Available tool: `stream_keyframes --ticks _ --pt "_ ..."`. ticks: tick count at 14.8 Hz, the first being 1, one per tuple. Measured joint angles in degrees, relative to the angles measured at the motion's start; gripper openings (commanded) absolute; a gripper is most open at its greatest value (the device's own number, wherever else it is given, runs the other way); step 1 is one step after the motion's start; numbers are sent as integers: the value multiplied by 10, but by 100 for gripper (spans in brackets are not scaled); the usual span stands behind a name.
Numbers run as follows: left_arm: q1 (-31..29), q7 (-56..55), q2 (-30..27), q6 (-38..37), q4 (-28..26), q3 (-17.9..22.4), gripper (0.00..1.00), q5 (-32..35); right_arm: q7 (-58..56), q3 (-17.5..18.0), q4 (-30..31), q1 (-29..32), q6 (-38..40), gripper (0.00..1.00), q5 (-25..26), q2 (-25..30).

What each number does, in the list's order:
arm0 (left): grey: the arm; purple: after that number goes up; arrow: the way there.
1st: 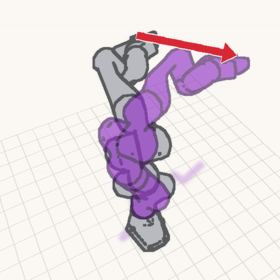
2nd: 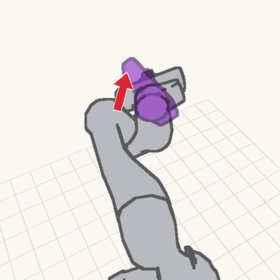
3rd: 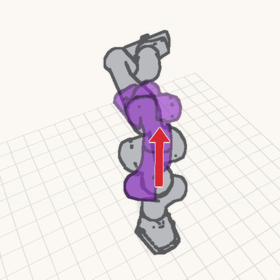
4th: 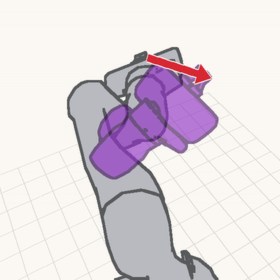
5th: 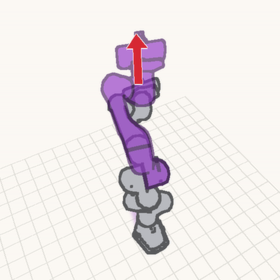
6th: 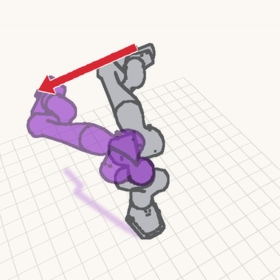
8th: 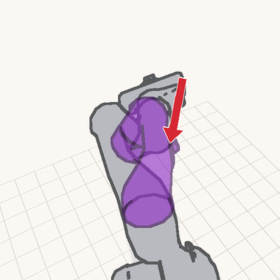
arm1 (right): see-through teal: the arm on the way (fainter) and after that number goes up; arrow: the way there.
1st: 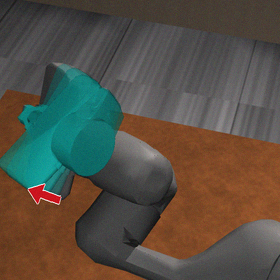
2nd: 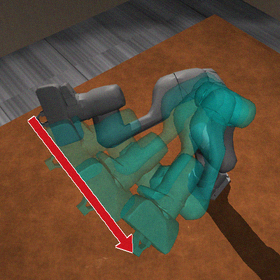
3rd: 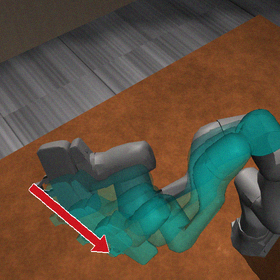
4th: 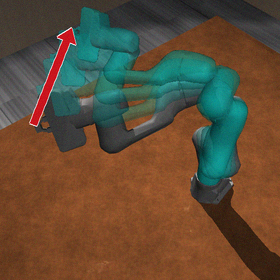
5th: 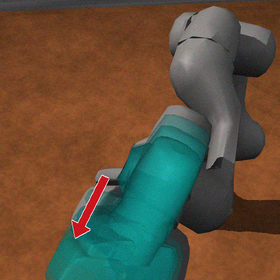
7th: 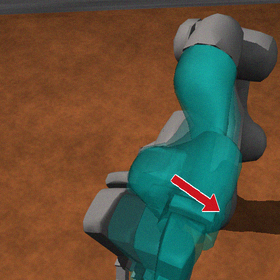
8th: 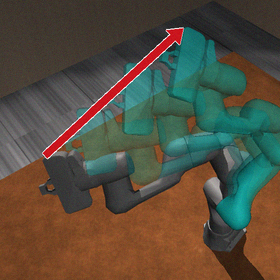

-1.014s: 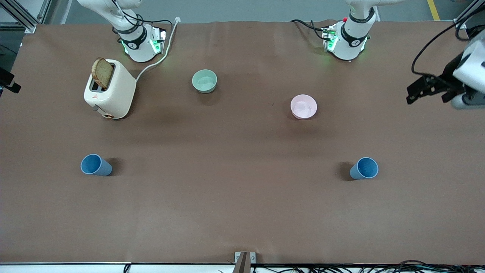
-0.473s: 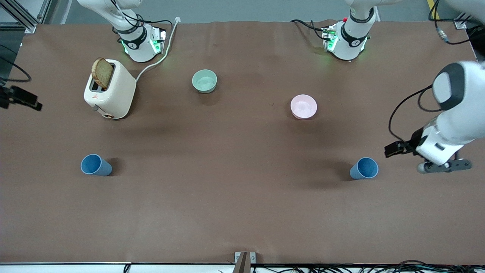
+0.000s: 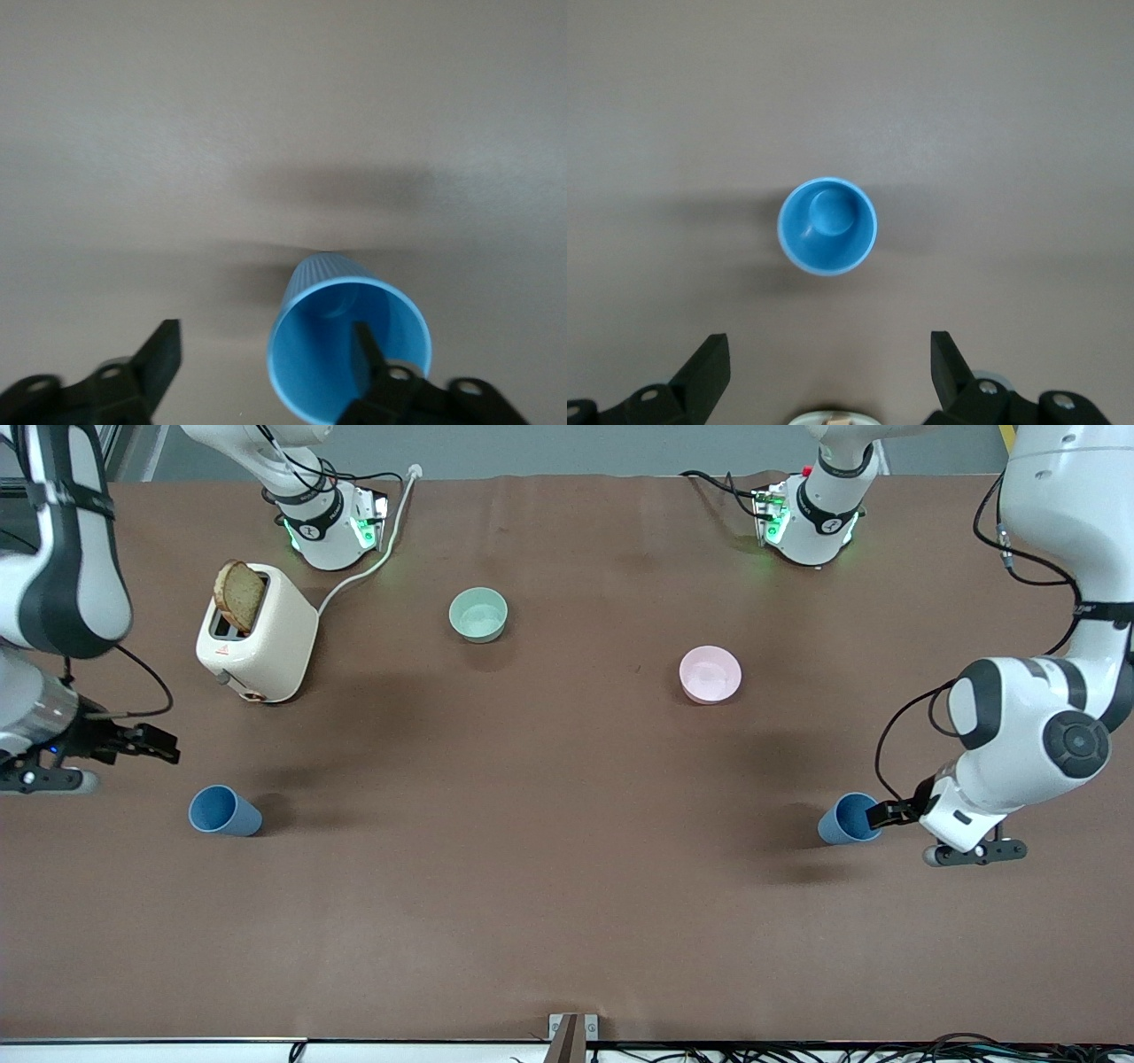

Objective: Stack blue cups with both arms
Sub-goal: 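Grasp one blue cup with the right gripper while the left gripper grasps another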

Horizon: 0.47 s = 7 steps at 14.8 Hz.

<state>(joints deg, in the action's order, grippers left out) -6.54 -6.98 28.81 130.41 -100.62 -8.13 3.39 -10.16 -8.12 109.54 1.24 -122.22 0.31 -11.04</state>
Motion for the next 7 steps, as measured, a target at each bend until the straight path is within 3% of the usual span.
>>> stream_keyframes --ticks 6,7 --pt "1 1 25 0 0 -1 4 1 -28 0 43 15 -143 97 0 -78" --pt "1 2 26 0 0 -1 0 1 -29 0 43 15 -159 95 0 -89"
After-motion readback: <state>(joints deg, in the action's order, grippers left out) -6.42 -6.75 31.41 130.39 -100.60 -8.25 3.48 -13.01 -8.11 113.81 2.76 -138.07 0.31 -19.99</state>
